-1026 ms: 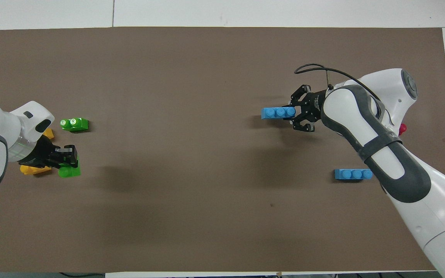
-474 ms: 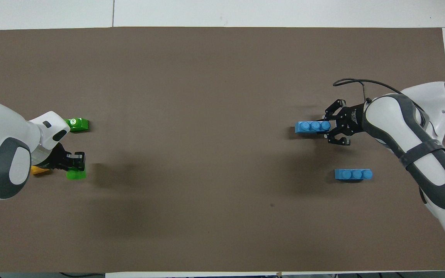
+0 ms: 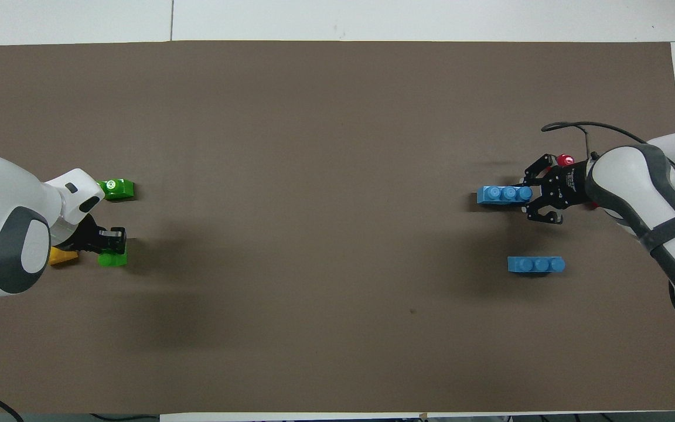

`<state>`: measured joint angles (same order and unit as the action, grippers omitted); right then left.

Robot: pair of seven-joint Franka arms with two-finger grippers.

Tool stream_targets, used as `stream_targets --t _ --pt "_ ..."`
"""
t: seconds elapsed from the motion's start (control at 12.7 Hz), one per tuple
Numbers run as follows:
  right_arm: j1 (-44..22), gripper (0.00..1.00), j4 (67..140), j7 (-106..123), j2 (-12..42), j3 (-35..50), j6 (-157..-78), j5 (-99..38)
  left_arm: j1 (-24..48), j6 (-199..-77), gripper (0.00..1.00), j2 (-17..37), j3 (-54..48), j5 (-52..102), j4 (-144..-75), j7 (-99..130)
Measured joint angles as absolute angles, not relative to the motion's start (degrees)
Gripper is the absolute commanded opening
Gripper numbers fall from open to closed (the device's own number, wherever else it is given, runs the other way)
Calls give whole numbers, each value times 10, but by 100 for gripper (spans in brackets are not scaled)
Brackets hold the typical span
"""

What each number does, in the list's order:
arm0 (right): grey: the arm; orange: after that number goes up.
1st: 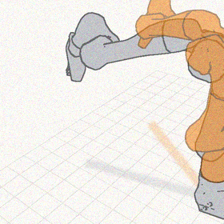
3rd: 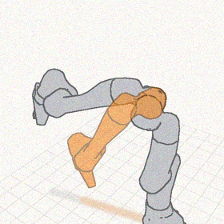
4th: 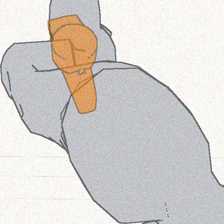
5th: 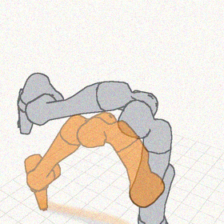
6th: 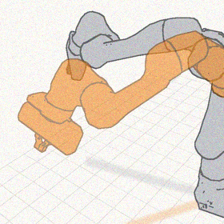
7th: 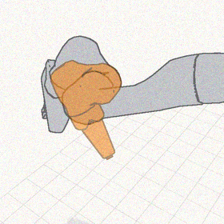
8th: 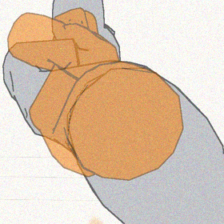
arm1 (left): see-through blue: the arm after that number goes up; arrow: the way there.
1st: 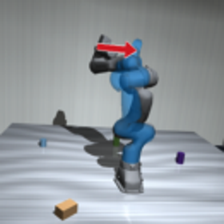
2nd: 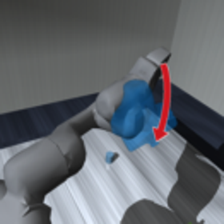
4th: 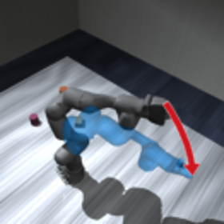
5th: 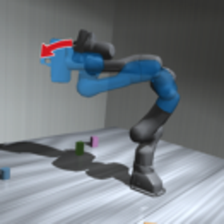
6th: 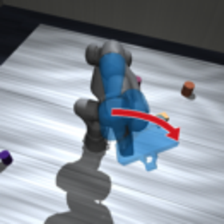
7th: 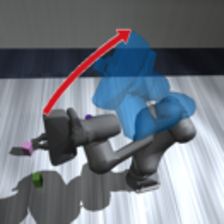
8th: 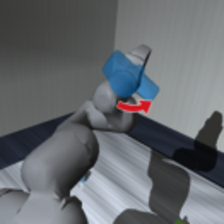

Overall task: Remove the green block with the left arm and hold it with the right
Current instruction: 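Lower the green brick with the left gripper while the right gripper lowers blue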

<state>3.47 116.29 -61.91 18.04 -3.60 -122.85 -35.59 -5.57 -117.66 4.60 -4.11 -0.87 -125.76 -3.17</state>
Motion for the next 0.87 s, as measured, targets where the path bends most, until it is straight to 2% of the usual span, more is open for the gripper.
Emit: stream_targets --t 0.32,0.39,0.47,0.71,0.79,0.87 --pt "34 0 1185 -557 179 -34 -1248 -354 -57 -1207 0 56 -45 -9 -1277 -35" --pt "33 0 1190 -553 175 -33 -1255 -354 -57 -1209 22 55 -45 -9 -1280 -35" --pt "32 0 1195 -548 172 -32 -1262 -354 -57 -1211 99 54 -45 -9 -1281 -35" --pt "31 0 1202 -528 168 -31 -1271 -354 -57 -1213 100 55 -45 -9 -1282 -35" --pt "31 3 1202 -524 168 -31 -1271 -354 -57 -1211 100 55 -45 -9 -1279 -35" --pt "31 56 1203 -519 168 -31 -1271 -354 -57 -1206 100 54 -45 -9 -1271 -35"
